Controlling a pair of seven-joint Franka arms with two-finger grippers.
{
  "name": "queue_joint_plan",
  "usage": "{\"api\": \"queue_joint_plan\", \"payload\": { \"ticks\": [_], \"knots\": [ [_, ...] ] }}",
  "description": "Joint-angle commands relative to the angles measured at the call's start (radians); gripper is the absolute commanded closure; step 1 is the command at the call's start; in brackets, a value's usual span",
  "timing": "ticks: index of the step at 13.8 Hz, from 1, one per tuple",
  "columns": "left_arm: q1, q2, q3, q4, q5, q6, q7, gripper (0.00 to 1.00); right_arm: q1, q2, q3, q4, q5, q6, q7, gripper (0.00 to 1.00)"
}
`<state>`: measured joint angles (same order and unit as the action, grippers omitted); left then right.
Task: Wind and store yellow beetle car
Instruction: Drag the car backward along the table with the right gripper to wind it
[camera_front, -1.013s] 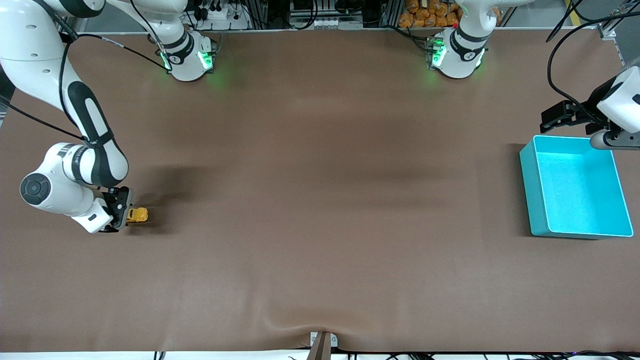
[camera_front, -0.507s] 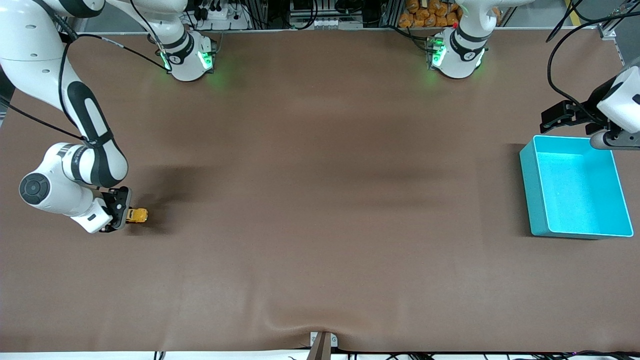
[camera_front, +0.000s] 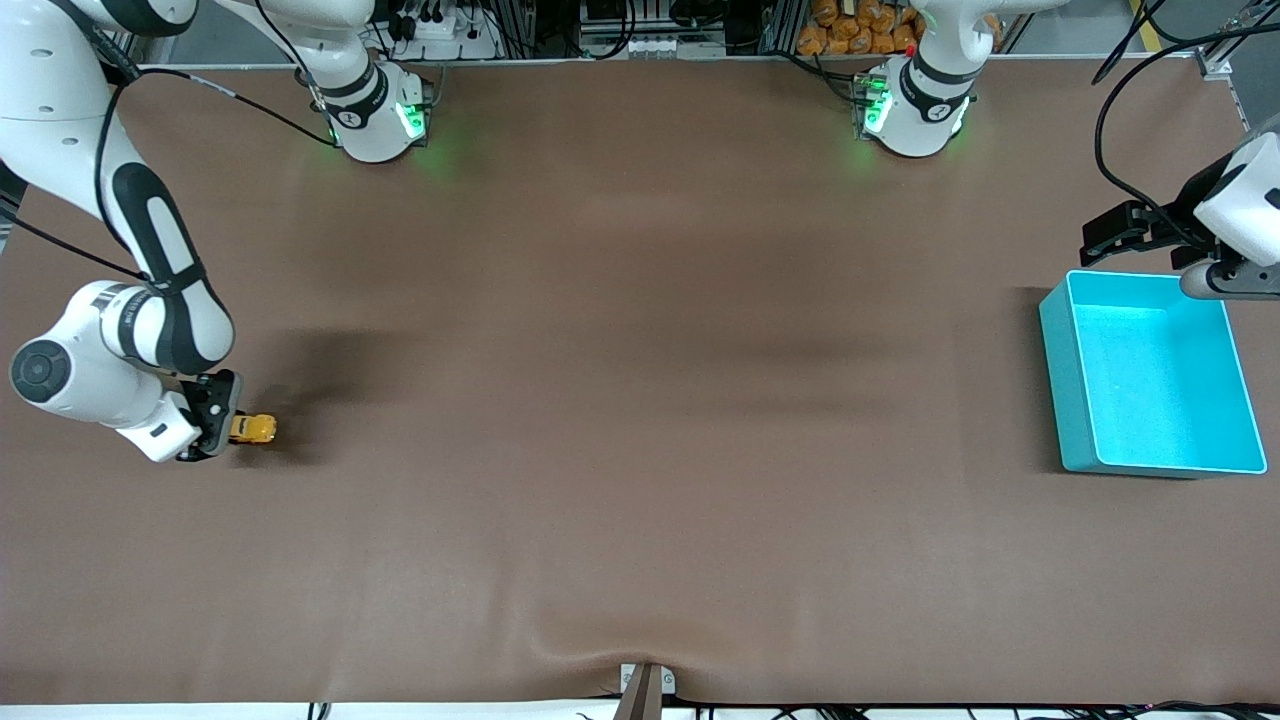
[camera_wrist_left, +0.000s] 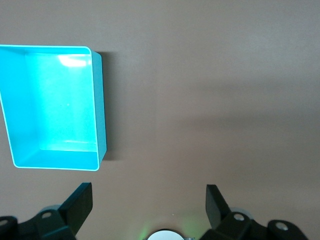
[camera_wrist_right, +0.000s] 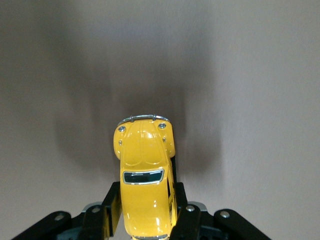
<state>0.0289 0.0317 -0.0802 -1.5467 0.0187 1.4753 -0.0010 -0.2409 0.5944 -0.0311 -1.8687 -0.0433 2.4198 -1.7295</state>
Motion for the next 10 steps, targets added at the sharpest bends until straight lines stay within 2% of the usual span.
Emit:
{"api": "queue_joint_plan", "payload": {
  "ticks": [1,5,10],
  "knots": [
    [0.003,-0.001,-0.004,0.002,0.02,-0.003,-0.01,0.0,-0.066,0.047,0.011,0.013,-0.006,-0.002,-0.076,0.79],
    [0.003,0.0,-0.004,0.002,0.02,-0.001,-0.008,0.0,-0.149,0.085,0.011,0.04,-0.015,0.007,-0.183,0.78],
    [0.003,-0.001,-0.004,0.002,0.02,-0.001,-0.008,0.0,-0.245,0.159,0.01,0.126,-0.021,0.007,-0.315,0.77]
  ]
}}
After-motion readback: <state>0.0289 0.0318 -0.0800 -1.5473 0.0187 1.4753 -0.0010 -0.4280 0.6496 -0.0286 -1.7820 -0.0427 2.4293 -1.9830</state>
